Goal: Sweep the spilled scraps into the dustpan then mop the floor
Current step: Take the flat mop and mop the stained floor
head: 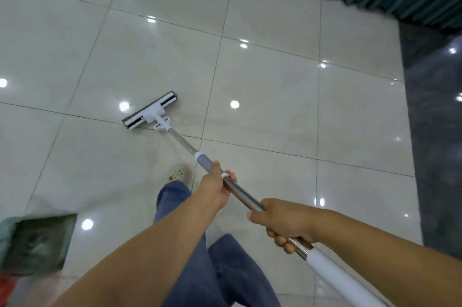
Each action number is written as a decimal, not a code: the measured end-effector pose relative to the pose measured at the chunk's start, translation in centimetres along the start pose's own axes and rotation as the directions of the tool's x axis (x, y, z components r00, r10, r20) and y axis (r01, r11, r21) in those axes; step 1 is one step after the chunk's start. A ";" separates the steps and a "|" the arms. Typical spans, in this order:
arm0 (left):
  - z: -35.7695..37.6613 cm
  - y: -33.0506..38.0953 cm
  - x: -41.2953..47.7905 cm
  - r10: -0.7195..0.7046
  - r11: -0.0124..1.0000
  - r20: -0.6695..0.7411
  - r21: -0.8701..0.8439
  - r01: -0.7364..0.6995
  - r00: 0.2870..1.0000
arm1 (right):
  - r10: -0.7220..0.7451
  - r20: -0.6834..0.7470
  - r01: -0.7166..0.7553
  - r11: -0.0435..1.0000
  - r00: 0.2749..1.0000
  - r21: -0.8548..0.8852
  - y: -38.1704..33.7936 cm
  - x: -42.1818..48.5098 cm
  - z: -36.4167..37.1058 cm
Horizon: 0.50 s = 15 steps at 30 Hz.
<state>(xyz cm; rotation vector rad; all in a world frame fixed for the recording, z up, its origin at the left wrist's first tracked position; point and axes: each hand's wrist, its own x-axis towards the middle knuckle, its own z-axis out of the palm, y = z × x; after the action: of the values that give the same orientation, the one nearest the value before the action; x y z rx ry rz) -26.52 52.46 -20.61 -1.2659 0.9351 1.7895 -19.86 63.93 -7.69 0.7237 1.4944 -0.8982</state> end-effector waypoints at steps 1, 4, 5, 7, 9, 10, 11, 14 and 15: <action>-0.5 -1.8 -0.7 -0.001 1.000 -0.014 0.009 0.001 1.000 | 0.014 0.029 -0.014 1.000 0.999 0.021 1.6 -0.8 0.5; -2.1 -5.7 -2.1 -0.001 1.000 -0.046 0.017 0.002 0.999 | 0.033 0.111 -0.040 0.998 0.993 0.057 4.8 -2.2 2.0; -2.5 -6.2 -2.4 0.004 1.000 -0.049 0.004 -0.004 0.999 | 0.033 0.119 -0.039 0.998 0.992 0.048 5.2 -2.4 2.4; -2.9 -5.9 -2.9 0.017 0.999 -0.062 -0.034 -0.019 0.998 | 0.029 0.105 -0.032 0.999 0.994 0.031 4.7 -2.5 2.8; -2.9 -4.4 -2.9 0.028 0.997 -0.061 -0.068 -0.032 0.998 | 0.016 0.083 -0.019 0.999 0.996 0.032 3.4 -2.2 2.9; -2.9 -3.5 -2.7 0.038 0.996 -0.056 -0.077 -0.042 0.998 | 0.007 0.076 -0.009 1.000 0.997 0.030 2.6 -1.9 2.9; -3.0 -2.5 -2.5 0.049 0.995 -0.056 -0.081 -0.054 0.997 | 0.000 0.068 -0.001 1.000 0.998 0.025 1.6 -1.7 3.0; -4.1 1.1 -1.2 0.055 0.994 -0.059 -0.089 -0.060 0.997 | -0.017 0.053 0.016 1.000 0.998 0.019 -2.1 -0.6 3.9; -4.6 2.8 -0.7 0.062 0.993 -0.064 -0.100 -0.068 0.996 | -0.030 0.051 0.029 0.999 0.998 0.016 -3.8 0.1 4.3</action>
<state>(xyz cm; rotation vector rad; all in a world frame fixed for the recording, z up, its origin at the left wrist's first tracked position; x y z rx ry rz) -26.90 46.98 -20.65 -1.3741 0.9388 1.8796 -20.89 58.26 -7.32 0.6864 1.4575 -0.9450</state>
